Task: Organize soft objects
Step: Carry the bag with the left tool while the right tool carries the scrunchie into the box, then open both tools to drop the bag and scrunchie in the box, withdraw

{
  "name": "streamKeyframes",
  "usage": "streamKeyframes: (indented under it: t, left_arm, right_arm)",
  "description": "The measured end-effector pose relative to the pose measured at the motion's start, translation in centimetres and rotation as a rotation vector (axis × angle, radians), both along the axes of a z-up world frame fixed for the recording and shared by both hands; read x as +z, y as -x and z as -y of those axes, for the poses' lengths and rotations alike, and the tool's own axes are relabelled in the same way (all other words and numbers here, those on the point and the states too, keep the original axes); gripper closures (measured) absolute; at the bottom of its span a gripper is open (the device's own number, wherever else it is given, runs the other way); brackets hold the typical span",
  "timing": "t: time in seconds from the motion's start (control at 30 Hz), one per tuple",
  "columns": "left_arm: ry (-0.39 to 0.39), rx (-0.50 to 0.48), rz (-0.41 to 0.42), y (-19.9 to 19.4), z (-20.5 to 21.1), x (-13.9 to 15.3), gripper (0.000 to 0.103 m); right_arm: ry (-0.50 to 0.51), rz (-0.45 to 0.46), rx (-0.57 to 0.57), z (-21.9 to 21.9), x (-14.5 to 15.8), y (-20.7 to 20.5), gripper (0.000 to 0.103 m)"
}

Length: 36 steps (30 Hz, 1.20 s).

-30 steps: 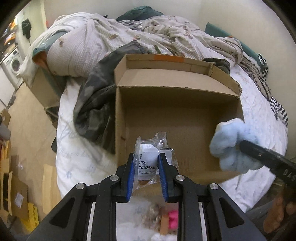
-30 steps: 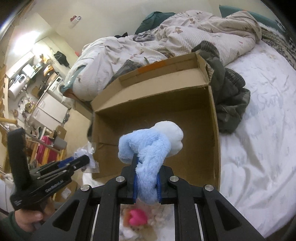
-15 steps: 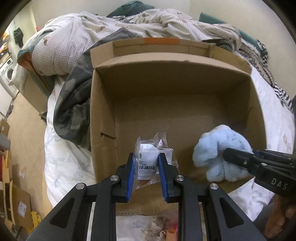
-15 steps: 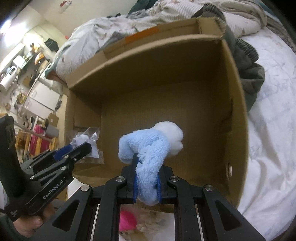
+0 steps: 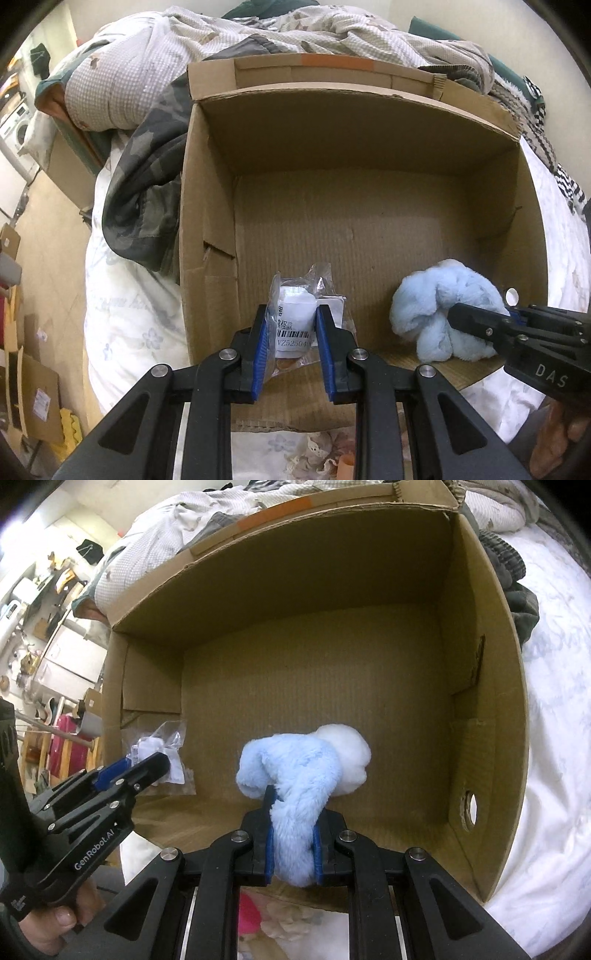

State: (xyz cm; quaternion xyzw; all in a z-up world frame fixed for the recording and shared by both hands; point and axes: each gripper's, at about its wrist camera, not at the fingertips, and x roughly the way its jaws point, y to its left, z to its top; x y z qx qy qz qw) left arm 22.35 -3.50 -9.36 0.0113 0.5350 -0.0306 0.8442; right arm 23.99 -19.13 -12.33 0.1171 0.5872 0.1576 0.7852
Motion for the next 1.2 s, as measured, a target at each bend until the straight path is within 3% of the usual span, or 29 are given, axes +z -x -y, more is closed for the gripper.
streamKeyframes:
  t: [0.4,0.5,0.57,0.6,0.67,0.7,0.87,1.2]
  left_arm:
    - [-0.019,-0.024,0.001,0.5,0.7,0.1,0.081]
    - [-0.008,-0.021,-0.003,0.5,0.7,0.2,0.074]
    - [-0.001,-0.017,-0.001,0.6,0.5,0.4,0.053]
    - [0.004,-0.012,0.006,0.6,0.4,0.5,0.048]
    - [0.016,-0.007,0.011,0.7,0.2,0.8,0.042]
    - [0.021,-0.007,0.010,0.7,0.1,0.9,0.042]
    - [0.023,-0.002,0.016,0.7,0.0,1.2,0.041]
    - [0.029,0.018,0.047,1.6,-0.7,2.2,0.041]
  right_arm:
    - [0.032,0.040,0.009,-0.3,0.3,0.5,0.086]
    - [0.033,0.053,0.007,-0.1,0.5,0.5,0.084]
    - [0.044,0.070,0.013,-0.2,0.8,0.5,0.078]
    - [0.050,0.085,0.017,-0.3,1.0,0.6,0.070]
    - [0.047,0.115,0.022,-0.4,1.6,0.6,0.045]
    - [0.039,0.135,0.022,-0.3,2.0,0.7,0.027]
    - [0.040,0.232,-0.016,0.3,3.9,0.9,0.022]
    - [0.021,0.226,-0.027,0.8,4.4,1.0,0.022]
